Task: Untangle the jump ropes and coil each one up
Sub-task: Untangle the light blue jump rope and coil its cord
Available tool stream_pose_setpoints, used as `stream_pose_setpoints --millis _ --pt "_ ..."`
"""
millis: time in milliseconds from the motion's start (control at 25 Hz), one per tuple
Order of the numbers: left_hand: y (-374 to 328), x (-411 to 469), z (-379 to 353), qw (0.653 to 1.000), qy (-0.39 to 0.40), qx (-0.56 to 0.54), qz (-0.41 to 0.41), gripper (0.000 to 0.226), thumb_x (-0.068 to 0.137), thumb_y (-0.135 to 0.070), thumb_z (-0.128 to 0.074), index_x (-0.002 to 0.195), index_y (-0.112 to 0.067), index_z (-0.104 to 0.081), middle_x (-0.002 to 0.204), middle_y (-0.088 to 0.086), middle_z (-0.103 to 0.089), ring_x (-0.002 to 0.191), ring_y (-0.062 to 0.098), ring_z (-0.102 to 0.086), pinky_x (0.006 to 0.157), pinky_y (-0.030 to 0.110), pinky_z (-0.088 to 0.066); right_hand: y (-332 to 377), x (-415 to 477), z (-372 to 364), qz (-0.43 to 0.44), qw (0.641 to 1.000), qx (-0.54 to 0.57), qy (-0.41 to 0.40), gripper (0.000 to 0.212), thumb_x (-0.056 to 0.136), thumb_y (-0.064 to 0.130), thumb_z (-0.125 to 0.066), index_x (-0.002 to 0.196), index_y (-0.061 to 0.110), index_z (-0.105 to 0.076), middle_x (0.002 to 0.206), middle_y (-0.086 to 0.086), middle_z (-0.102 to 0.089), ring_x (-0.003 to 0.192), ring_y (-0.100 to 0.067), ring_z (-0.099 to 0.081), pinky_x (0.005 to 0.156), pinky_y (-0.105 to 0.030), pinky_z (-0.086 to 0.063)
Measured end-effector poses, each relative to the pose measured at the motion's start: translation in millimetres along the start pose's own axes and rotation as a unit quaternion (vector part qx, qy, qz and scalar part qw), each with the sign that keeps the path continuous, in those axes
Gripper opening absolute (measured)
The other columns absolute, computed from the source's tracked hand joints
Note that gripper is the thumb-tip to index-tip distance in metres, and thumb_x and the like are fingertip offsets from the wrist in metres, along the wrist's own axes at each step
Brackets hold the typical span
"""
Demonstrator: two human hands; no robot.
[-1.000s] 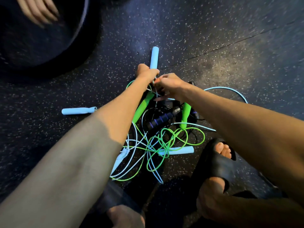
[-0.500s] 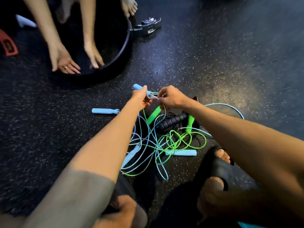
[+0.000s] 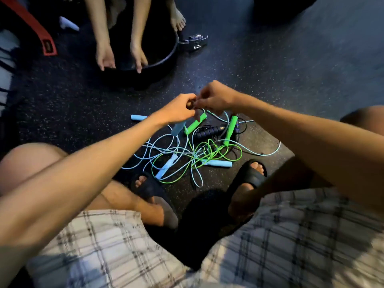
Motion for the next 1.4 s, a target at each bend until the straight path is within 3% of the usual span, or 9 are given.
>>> stream_pose_setpoints --millis 120,240,360,560,680,840,1080,1200,1400 --pt "-11.9 -31.8 6.1 0.998 -0.019 -0.052 -0.012 0.007 0.088 -0.009 -0.059 0.085 -0.007 -0.065 0.063 -0.002 -0.057 0.062 0.012 -0.049 0.065 0.03 -0.041 15.0 -19.8 10.8 0.024 0.999 -0.002 -0.029 0.017 0.093 0.023 -0.066 0.093 0.005 -0.065 0.063 -0.003 -0.057 0.05 -0.011 -0.049 0.043 -0.021 -0.045" --pt "-32.7 -57.2 2.1 0.996 0.025 -0.086 -0.022 0.026 0.1 -0.015 -0.052 0.076 -0.02 -0.06 0.052 -0.009 -0.052 0.05 0.012 -0.049 0.055 0.026 -0.042 13.8 -33.8 8.9 0.042 0.999 -0.02 -0.006 0.018 0.095 0.021 -0.063 0.099 0.004 -0.065 0.069 0.001 -0.06 0.059 -0.01 -0.053 0.058 -0.029 -0.05" --pt "-40.8 -62.3 -7.7 0.991 0.089 -0.091 -0.028 0.027 0.104 -0.021 -0.045 0.086 -0.003 -0.056 0.051 0.003 -0.045 0.048 0.019 -0.051 0.054 0.028 -0.042 9.9 -41.3 0.9 0.077 0.995 -0.062 0.006 0.014 0.094 0.012 -0.061 0.097 0.0 -0.066 0.074 -0.004 -0.064 0.064 -0.014 -0.055 0.062 -0.029 -0.044" --pt "-62.2 -57.4 19.8 0.987 0.04 -0.124 -0.098 0.02 0.1 -0.004 -0.047 0.097 0.01 -0.061 0.083 0.023 -0.071 0.072 0.013 -0.07 0.076 0.027 -0.053 6.0 -36.2 7.8 0.083 0.996 0.013 -0.035 0.036 0.099 0.039 -0.054 0.104 0.005 -0.063 0.086 -0.008 -0.075 0.074 -0.017 -0.07 0.07 -0.025 -0.052" --pt "-67.5 -57.6 41.0 0.968 0.0 -0.232 -0.099 0.021 0.101 -0.006 -0.045 0.098 0.006 -0.062 0.078 0.015 -0.071 0.07 0.02 -0.068 0.069 0.027 -0.054 -6.5 -28.6 5.6 0.066 0.996 0.053 -0.003 0.043 0.103 0.038 -0.044 0.107 0.0 -0.064 0.098 -0.017 -0.074 0.093 -0.028 -0.072 0.088 -0.035 -0.054" --pt "-63.4 -63.9 39.9 0.915 0.009 -0.402 -0.021 0.023 0.103 -0.008 -0.037 0.099 0.0 -0.058 0.063 0.003 -0.06 0.048 0.01 -0.046 0.055 0.02 -0.033 -28.3 -20.8 -7.7 -0.024 0.991 0.13 0.011 0.027 0.105 0.014 -0.043 0.108 -0.008 -0.059 0.106 -0.028 -0.07 0.089 -0.029 -0.07 0.076 -0.029 -0.057" --pt "-59.2 -66.9 39.7 0.856 -0.016 -0.517 0.015 0.022 0.104 -0.012 -0.032 0.101 -0.003 -0.052 0.058 0.0 -0.055 0.044 0.009 -0.042 0.05 0.021 -0.033 -28.8 -23.1 -44.6 -0.089 0.981 0.168 0.032 0.019 0.098 0.026 -0.058 0.092 0.009 -0.057 0.083 -0.009 -0.073 0.072 -0.015 -0.07 0.069 -0.028 -0.056" --pt "-54.6 -64.5 51.7 0.84 -0.07 -0.538 0.005 0.021 0.105 -0.009 -0.032 0.093 -0.003 -0.048 0.083 0.016 -0.073 0.073 0.026 -0.072 0.068 0.029 -0.058 -33.4 -27.7 -63.7 -0.073 0.99 0.092 0.081 0.015 0.094 0.023 -0.066 0.085 0.012 -0.06 0.081 -0.005 -0.073 0.071 -0.016 -0.067 0.065 -0.023 -0.054" --pt "-36.3 -55.6 66.1 0.841 -0.182 -0.509 -0.031 0.018 0.106 -0.01 -0.033 0.092 -0.004 -0.043 0.113 0.041 -0.059 0.104 0.048 -0.065 0.094 0.049 -0.054 -23.7 -23.7 -65.1 -0.03 0.998 0.044 0.043 0.022 0.088 0.015 -0.073 0.074 0.018 -0.056 0.078 -0.008 -0.069 0.062 -0.014 -0.058 0.054 -0.015 -0.045"
Point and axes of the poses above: each hand's wrist, its own x-axis towards the middle knuckle, its own z-axis out of the back of the hand, y = z × x, the point moved 7 cm from there along x, towards the middle knuckle
